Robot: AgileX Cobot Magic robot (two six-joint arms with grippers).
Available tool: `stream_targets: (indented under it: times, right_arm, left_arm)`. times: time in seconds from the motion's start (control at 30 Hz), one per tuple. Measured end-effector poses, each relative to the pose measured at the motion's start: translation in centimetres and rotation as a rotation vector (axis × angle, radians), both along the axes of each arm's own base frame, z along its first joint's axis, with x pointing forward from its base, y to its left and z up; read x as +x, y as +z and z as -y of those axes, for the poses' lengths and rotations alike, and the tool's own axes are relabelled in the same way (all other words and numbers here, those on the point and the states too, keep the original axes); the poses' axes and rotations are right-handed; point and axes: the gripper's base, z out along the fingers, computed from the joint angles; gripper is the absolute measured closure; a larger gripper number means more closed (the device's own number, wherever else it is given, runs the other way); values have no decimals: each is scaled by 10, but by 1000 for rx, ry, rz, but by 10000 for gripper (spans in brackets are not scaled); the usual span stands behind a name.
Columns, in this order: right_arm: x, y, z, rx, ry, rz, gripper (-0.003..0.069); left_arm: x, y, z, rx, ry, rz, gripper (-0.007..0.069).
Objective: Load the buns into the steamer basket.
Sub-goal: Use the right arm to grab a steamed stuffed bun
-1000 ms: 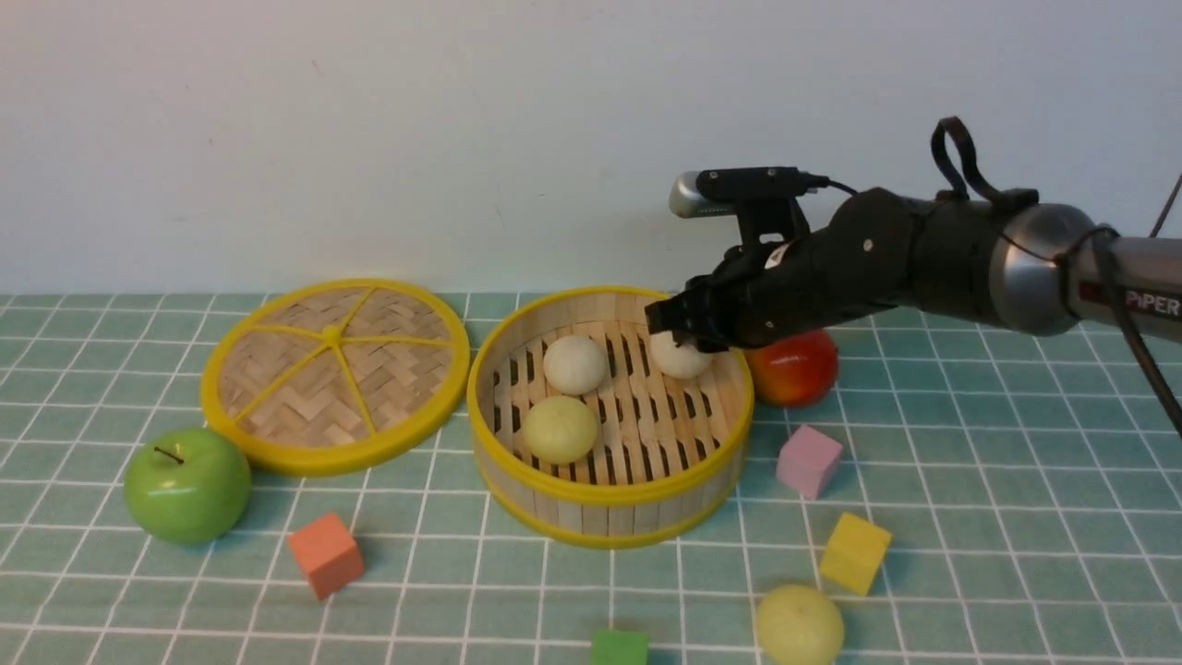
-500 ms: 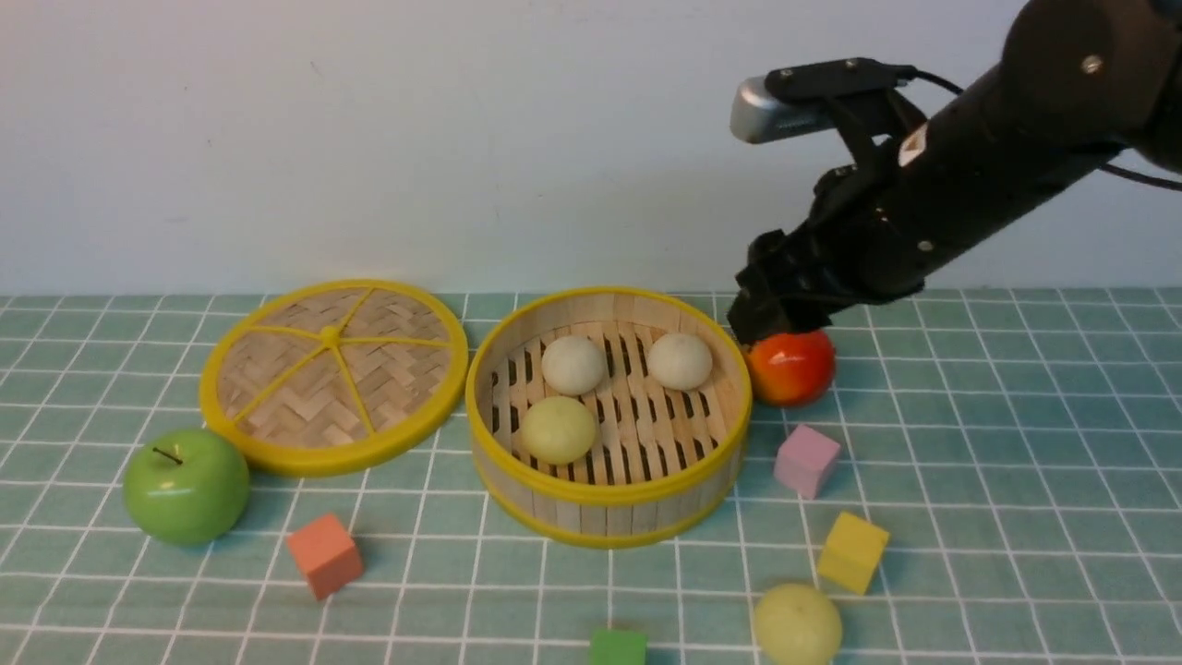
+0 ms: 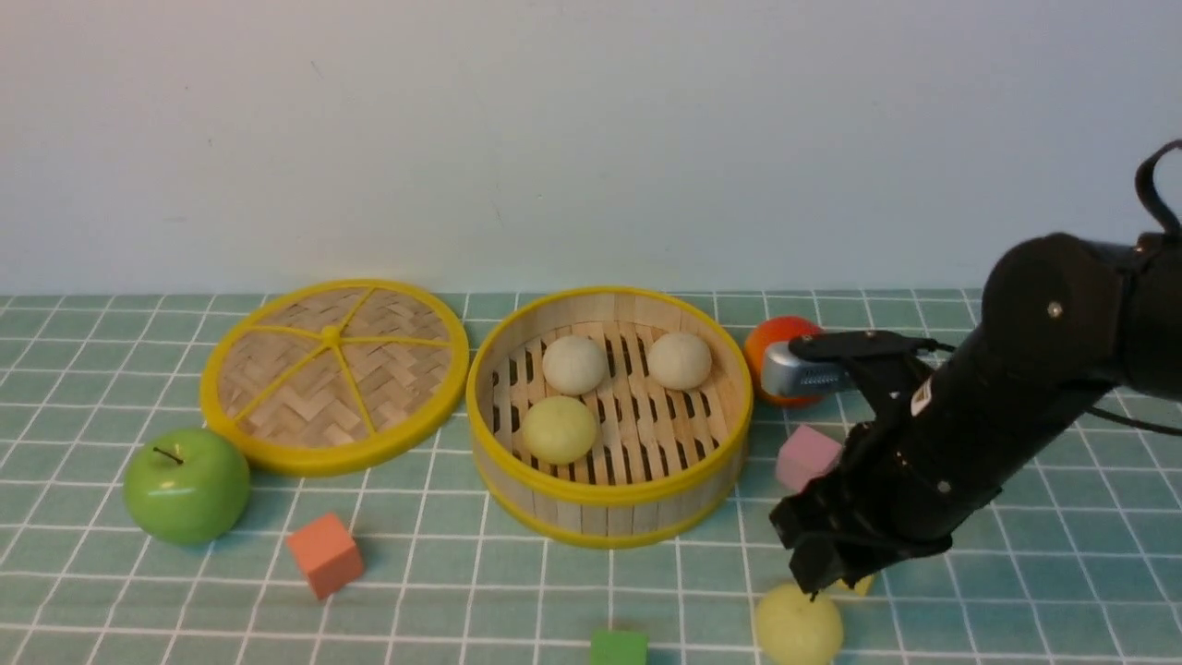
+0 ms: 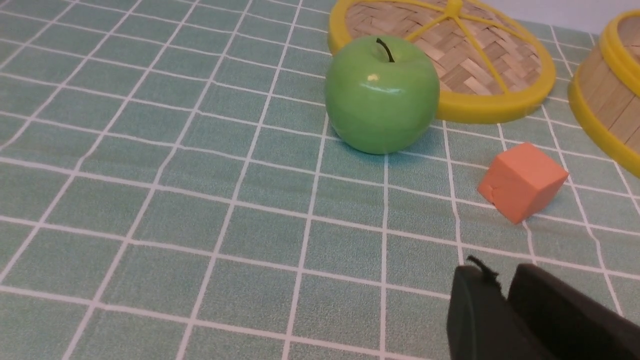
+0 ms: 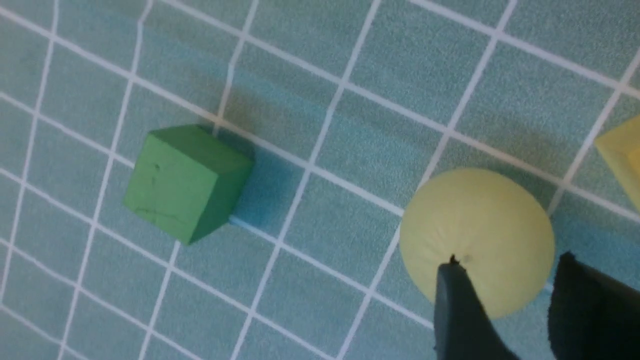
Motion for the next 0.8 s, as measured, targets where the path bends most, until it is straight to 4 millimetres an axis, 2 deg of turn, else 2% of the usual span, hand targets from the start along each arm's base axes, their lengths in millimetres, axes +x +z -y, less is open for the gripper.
stream_targets:
  times: [0.27,0.8]
  right_arm:
    - [6,-21,-4,18,-48,-31,400]
    - [12,-40,-4,-10,-53,-52,396]
  left_arm:
    - [0,0,0,0,0,0,533]
    - [0,0,0,0,0,0,526]
